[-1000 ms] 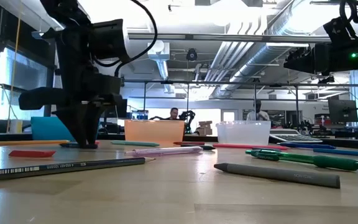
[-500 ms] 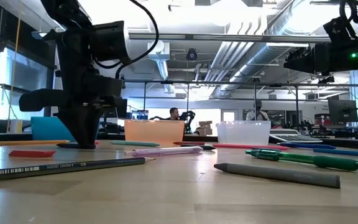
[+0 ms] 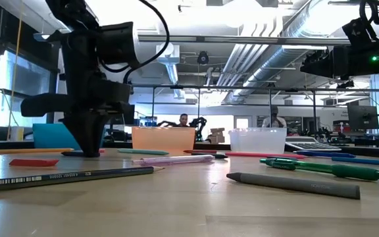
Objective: Sort crayons/erasers/pens/pencils in bins
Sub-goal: Put the blue crayon into the orange bin
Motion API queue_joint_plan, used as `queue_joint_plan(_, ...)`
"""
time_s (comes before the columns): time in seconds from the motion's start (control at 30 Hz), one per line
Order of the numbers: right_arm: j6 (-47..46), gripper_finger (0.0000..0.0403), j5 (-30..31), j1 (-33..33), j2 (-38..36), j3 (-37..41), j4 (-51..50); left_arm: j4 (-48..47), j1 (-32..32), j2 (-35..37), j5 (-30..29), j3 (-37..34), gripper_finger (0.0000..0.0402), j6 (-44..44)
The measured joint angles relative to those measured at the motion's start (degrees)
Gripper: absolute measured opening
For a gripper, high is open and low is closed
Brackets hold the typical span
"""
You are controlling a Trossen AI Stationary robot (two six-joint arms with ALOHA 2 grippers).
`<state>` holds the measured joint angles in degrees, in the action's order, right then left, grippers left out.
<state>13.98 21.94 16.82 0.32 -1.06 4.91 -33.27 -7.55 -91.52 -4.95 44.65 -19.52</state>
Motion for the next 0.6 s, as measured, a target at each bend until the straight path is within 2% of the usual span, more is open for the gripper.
queue_joint_plan(0.13,0.0,0.0,0.0,0.0,0.0,0.0,0.0,-0.4,0.0,0.1,-0.1,0.5,0.0004,2.2)
queue_joint_plan(0.43,0.0,0.0,0.0,0.0,0.0,0.0,0.0,-0.5,0.0,0.3,-0.1,3.0,0.0004,3.9)
queue_joint_plan(0.6,0.0,0.0,0.0,0.0,0.0,0.0,0.0,0.0,-0.2,0.3,1.8,5.2,0.0004,6.1)
